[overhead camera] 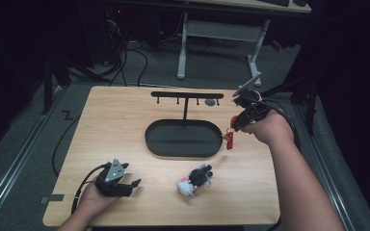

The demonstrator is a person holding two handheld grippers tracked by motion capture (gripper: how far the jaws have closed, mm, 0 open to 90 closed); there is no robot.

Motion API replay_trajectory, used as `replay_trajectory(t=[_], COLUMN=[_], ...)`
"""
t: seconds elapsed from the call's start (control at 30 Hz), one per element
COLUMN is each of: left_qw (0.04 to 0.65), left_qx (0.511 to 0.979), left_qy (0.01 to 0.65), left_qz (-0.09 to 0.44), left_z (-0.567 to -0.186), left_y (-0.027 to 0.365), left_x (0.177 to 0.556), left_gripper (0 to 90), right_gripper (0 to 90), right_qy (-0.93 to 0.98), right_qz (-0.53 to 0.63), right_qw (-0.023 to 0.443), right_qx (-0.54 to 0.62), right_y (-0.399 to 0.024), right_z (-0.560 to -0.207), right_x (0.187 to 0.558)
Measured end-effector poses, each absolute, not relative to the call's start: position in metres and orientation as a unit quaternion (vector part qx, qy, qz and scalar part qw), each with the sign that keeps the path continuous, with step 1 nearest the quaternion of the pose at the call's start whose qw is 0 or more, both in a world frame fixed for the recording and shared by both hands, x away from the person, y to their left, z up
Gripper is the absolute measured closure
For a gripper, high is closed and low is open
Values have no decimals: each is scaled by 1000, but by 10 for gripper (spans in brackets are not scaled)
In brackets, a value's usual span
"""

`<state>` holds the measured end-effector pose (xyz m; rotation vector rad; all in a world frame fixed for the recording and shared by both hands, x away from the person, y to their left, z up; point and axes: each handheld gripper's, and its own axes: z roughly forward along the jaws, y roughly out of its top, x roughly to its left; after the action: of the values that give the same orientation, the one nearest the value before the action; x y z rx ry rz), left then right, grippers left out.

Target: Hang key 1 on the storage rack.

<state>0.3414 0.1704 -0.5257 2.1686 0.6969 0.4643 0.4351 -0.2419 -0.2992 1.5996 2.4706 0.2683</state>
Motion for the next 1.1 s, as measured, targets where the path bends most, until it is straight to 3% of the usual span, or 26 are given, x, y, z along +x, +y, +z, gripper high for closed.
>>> replay_trajectory(t=[1.1], left_qw=[398], left_qx=[859], left_qy=[269], left_qz=[178], left_z=[-526], left_y=[168], left_x=[345], left_gripper=[261], right_gripper=[684], right_qy=[816], right_qz=[133], right_qw=[131], right_qx=[547], right_y=[-216], right_z=[-273], right_x=[492])
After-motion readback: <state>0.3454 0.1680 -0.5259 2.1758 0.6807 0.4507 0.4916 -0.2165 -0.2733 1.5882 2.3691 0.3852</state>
